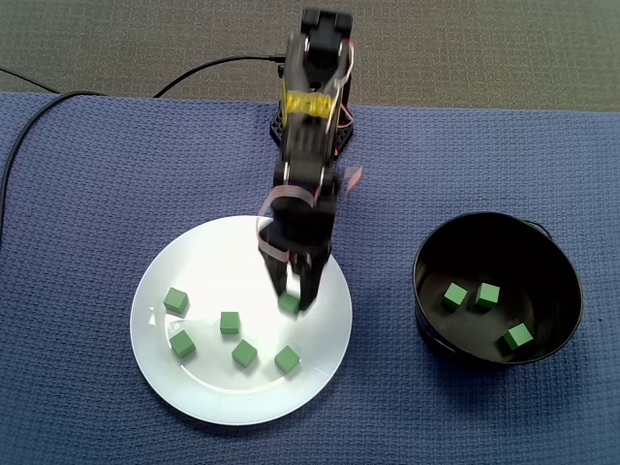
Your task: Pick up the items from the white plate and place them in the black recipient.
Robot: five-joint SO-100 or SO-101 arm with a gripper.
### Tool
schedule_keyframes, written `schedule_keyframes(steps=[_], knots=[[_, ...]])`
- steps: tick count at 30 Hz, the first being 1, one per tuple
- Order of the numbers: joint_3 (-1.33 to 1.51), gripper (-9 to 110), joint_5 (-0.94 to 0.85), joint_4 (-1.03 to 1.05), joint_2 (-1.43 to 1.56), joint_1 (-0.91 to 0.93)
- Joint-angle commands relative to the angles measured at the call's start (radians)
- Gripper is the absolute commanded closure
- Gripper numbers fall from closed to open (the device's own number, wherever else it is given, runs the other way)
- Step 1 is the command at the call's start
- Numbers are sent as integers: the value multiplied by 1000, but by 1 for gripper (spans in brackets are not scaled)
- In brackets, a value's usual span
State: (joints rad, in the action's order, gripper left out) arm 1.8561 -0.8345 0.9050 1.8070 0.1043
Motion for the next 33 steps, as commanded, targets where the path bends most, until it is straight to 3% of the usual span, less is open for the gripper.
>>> schedule_keyframes(steps=[1, 5, 9, 15, 22, 23, 24, 26, 30, 33], knots=[[-218, 101, 158, 449, 308, -92], [-440, 101, 397, 600, 380, -331], [-615, 101, 597, 506, 253, -606], [-857, 101, 597, 439, -204, -857], [-905, 101, 558, 278, -649, -821], [-887, 99, 557, 267, -669, -816], [-868, 87, 561, 265, -673, -813], [-811, 68, 558, 268, -629, -801], [-710, 59, 627, 325, -391, -703], [-723, 60, 736, 423, -195, -515]])
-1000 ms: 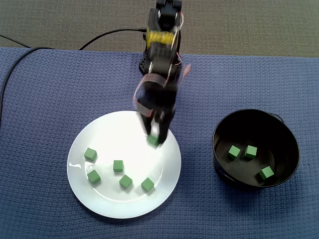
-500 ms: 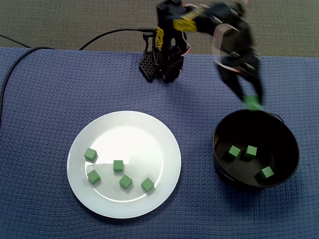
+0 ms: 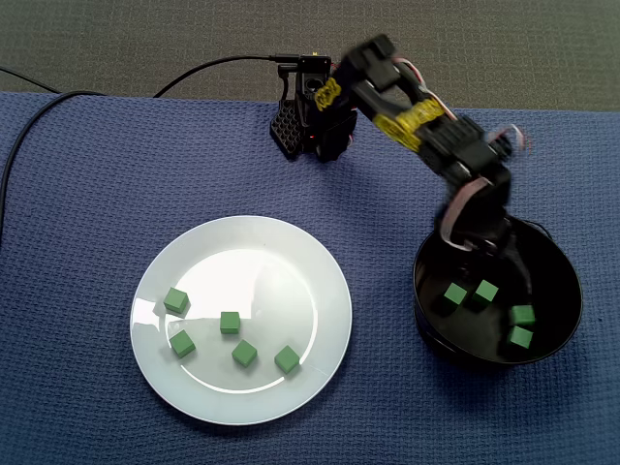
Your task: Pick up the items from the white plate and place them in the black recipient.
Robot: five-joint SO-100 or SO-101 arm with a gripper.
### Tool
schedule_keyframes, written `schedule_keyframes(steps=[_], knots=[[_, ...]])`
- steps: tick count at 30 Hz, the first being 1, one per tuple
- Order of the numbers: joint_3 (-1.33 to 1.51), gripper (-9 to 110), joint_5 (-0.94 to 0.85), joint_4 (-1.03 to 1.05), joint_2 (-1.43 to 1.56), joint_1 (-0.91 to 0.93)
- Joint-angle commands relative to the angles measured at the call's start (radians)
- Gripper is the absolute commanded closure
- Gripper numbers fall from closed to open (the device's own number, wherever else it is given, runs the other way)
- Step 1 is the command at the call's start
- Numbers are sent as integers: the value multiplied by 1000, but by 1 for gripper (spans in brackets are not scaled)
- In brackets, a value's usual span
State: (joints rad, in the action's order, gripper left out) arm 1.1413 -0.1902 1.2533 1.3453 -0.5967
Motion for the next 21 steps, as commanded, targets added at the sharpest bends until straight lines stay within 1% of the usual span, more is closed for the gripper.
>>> schedule_keyframes(steps=[1, 3, 5, 9, 11, 15, 21], knots=[[-21, 61, 126, 110, 313, 272], [-29, 64, 160, 153, 376, 460], [3, 62, 167, 158, 407, 635], [114, 61, 161, 149, 408, 879], [170, 60, 189, 107, 362, 980], [225, 59, 201, 38, 206, 1080], [221, 61, 169, -31, -20, 1089]])
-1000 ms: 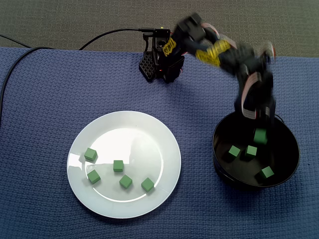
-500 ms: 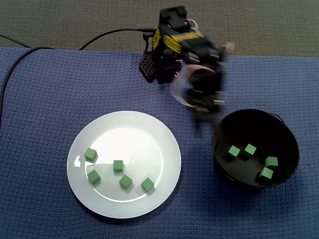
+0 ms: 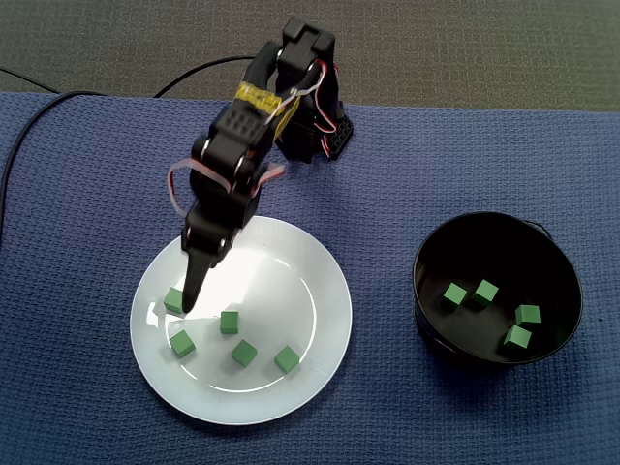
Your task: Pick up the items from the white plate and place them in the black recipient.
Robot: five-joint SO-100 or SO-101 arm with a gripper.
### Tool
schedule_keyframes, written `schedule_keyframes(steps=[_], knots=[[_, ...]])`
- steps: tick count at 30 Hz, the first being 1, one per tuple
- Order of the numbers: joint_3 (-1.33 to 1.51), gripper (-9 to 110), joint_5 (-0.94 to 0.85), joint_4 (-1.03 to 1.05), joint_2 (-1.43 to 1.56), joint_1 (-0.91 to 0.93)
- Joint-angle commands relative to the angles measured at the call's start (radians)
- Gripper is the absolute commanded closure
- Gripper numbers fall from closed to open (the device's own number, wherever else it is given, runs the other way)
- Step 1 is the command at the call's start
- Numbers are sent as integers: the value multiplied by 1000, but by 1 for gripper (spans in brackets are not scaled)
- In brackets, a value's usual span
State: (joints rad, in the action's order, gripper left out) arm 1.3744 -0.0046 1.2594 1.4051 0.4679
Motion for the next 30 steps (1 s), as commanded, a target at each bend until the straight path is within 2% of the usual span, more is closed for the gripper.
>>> schedule_keyframes(steps=[1, 11, 30], knots=[[-23, 61, -20, -38, -112, 25], [-63, 69, -92, -104, -258, -35], [-6, 81, -103, -212, -264, -120]])
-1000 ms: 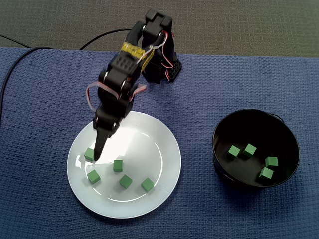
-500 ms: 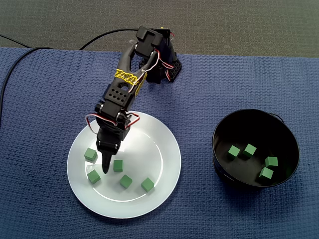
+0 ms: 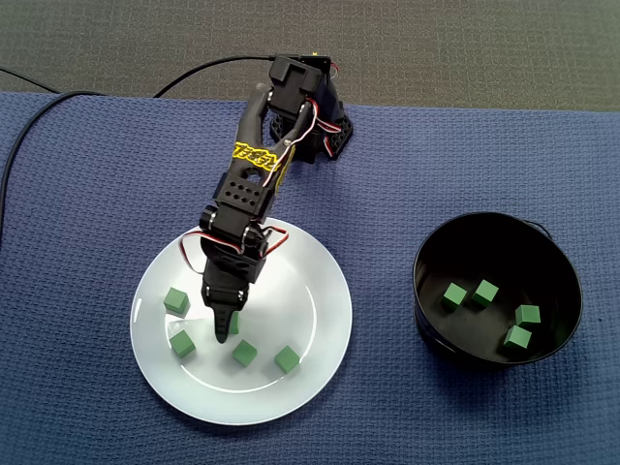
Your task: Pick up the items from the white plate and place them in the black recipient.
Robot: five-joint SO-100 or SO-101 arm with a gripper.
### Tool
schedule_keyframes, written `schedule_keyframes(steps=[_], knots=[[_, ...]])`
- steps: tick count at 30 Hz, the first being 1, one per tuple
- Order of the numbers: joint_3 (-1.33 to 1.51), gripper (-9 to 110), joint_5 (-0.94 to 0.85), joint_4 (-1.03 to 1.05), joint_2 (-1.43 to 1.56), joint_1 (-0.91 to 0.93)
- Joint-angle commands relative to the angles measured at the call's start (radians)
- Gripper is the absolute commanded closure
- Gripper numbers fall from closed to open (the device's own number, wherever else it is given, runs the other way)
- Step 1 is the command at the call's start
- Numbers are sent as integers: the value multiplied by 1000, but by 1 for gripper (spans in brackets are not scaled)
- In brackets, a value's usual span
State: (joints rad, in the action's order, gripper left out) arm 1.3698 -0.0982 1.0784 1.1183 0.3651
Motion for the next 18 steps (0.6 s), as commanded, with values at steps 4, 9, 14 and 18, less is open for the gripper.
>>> schedule_keyframes(steps=[4, 9, 14, 18], knots=[[29, 82, 6, -43, 29, -43], [54, 83, 18, -66, 31, -55], [52, 92, 15, -77, 35, -43], [49, 99, 14, -83, 37, -29]])
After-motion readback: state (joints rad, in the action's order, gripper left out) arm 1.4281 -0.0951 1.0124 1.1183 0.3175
